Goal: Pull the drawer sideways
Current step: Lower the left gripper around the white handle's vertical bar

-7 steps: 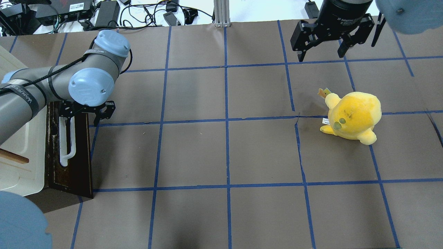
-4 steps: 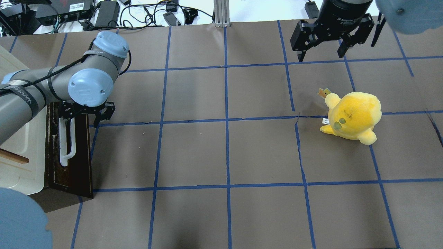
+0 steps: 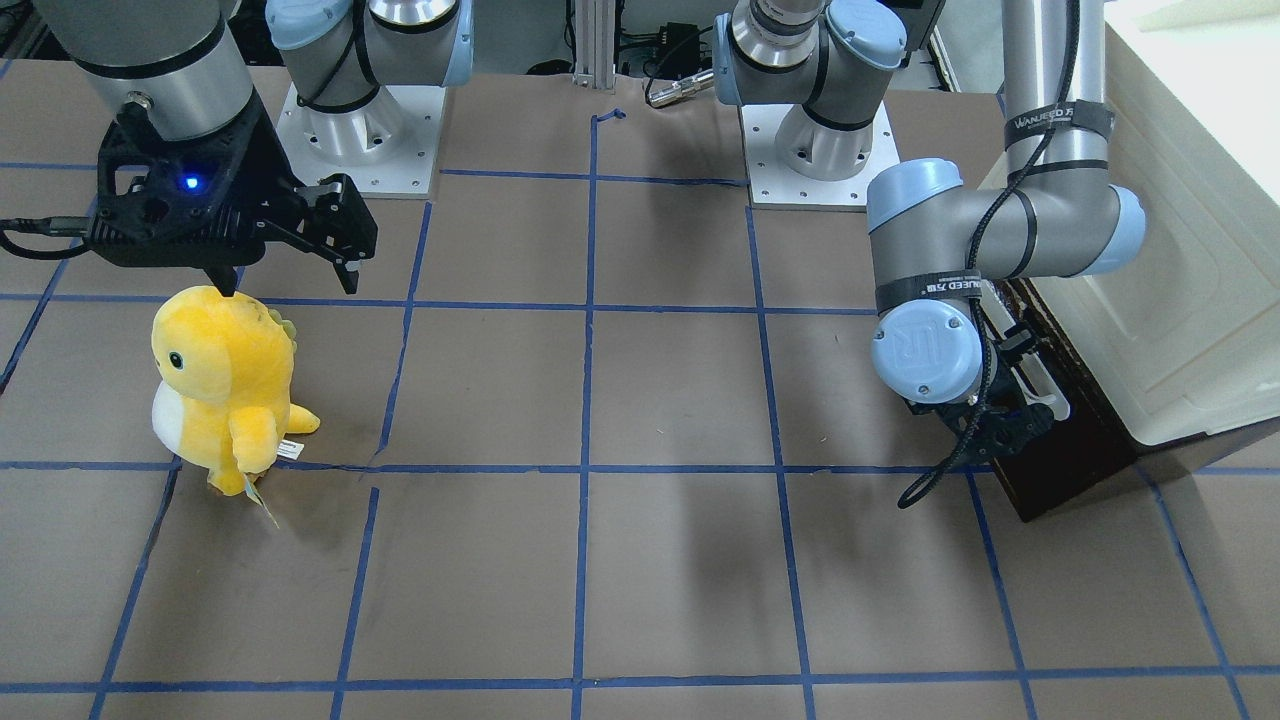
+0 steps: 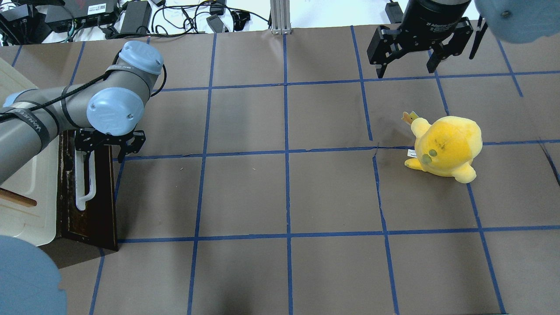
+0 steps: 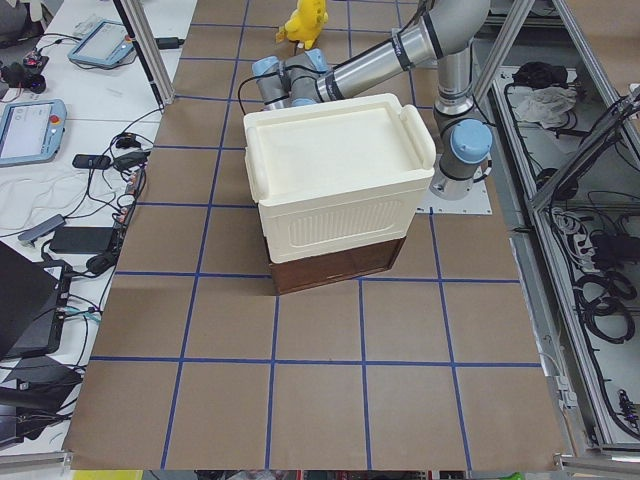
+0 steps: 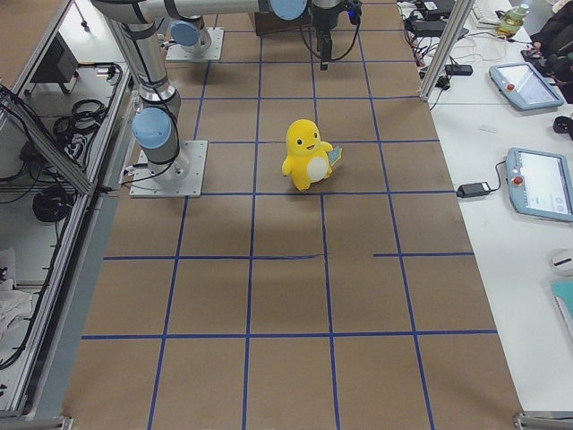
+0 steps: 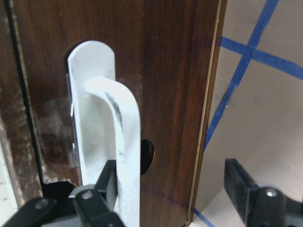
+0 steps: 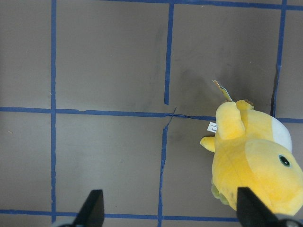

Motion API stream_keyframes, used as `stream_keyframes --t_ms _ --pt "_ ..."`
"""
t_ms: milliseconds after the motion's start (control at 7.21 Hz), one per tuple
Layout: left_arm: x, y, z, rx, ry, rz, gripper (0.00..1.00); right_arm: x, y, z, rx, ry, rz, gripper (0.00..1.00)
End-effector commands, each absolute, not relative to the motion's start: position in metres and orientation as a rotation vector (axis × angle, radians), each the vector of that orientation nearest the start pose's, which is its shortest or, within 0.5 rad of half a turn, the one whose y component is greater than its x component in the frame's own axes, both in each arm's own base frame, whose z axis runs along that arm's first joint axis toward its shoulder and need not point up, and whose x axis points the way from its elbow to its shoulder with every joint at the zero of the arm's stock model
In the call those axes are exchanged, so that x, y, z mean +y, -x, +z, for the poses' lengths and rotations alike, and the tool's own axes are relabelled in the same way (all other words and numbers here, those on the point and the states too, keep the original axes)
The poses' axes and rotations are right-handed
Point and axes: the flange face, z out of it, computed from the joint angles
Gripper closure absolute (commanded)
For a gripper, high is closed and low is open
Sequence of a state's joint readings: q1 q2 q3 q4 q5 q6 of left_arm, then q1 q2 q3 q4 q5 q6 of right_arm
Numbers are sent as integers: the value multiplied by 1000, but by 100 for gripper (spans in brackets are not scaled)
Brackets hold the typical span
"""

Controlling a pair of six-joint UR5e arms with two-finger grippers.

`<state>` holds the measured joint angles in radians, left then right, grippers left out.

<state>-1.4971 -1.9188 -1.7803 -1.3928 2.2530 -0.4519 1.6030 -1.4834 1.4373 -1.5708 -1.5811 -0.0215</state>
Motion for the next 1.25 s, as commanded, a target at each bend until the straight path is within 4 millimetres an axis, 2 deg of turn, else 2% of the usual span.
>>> stream_keyframes --t_ms 0,139,416,832,971,1109 --pt "-541 30 244 2348 465 297 31 -529 -149 509 3149 84 -73 0" --pt "-541 30 245 2349 464 296 38 -529 -149 509 3149 84 -73 0" --pt "-542 30 249 2352 456 291 40 -529 -149 509 3149 84 -73 0" --pt "-541 29 253 2346 453 284 37 -529 -149 509 3149 84 -73 0" --pt "-540 28 253 2342 449 289 29 -529 -149 509 3150 84 -73 0" --pt "-540 27 255 2342 453 286 32 -529 -149 509 3149 84 -73 0"
